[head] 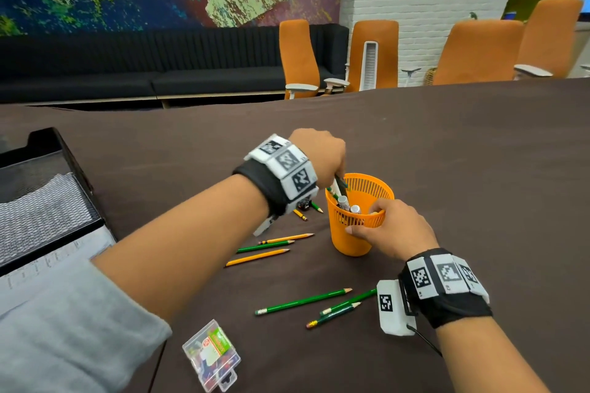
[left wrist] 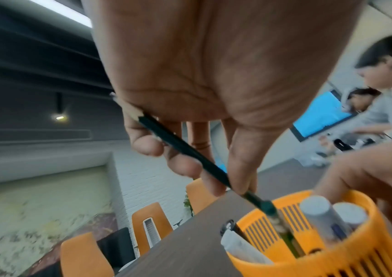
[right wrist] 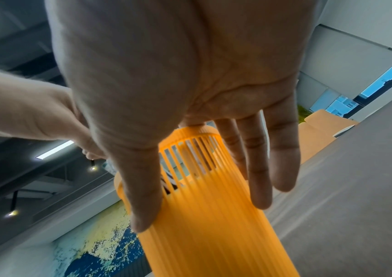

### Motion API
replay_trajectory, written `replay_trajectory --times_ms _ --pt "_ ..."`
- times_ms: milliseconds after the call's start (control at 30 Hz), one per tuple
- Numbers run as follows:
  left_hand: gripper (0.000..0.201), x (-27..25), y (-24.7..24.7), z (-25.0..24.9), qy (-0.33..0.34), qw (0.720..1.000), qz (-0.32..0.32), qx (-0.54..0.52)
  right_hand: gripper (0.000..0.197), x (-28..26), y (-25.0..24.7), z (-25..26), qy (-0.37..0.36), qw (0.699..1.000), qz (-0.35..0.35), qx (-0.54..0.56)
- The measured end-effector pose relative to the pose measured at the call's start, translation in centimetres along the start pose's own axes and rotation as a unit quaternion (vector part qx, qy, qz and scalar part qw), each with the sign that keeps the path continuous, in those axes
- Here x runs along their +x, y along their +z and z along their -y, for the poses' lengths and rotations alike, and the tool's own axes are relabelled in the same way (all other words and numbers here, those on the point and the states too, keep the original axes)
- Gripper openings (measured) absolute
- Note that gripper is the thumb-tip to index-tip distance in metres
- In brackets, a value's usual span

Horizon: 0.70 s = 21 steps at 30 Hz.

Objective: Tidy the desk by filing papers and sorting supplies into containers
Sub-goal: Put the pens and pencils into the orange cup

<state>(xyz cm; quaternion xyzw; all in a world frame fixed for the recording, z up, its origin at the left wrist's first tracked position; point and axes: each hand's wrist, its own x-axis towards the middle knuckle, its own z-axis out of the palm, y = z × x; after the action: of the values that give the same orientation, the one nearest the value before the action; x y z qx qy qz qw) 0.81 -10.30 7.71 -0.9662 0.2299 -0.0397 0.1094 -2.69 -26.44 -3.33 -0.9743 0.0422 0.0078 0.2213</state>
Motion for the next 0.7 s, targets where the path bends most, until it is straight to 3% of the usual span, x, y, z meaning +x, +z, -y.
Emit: replay_trajectory --times_ms 100,200,300,400,500,600,700 --pt "0.027 0.4 0.4 -1.2 0.019 0.998 0.032 0.056 0.055 -0.1 -0.1 0.0 0.001 1.000 0.001 0.001" --pt "0.031 0.4 0.4 -0.8 0.013 0.998 0.024 0.050 0.056 -0.1 -0.1 0.1 -0.001 1.000 0.003 0.003" --pt "0.042 0.1 0.4 0.8 -0.020 0.999 0.015 -0.024 0.057 -0.1 -0.1 0.1 -0.003 1.000 0.000 0.003" --pt "0.051 -0.7 0.5 3.0 -0.062 0.984 0.011 -0.167 0.057 -0.2 -0.1 0.1 -0.001 1.000 -0.001 0.004" --pt "0.036 -1.8 1.3 5.1 -0.105 0.955 -0.028 -0.278 0.056 -0.2 0.0 0.2 0.002 1.000 -0.002 0.004" --pt "0.012 -2.8 3.9 6.6 -0.171 0.929 -0.074 -0.320 0.054 -0.2 0.1 0.2 0.001 1.000 -0.004 0.001" --pt "0.013 -3.7 8.7 6.6 -0.198 0.940 0.048 -0.275 0.053 -0.3 0.1 0.3 -0.002 1.000 -0.006 -0.001"
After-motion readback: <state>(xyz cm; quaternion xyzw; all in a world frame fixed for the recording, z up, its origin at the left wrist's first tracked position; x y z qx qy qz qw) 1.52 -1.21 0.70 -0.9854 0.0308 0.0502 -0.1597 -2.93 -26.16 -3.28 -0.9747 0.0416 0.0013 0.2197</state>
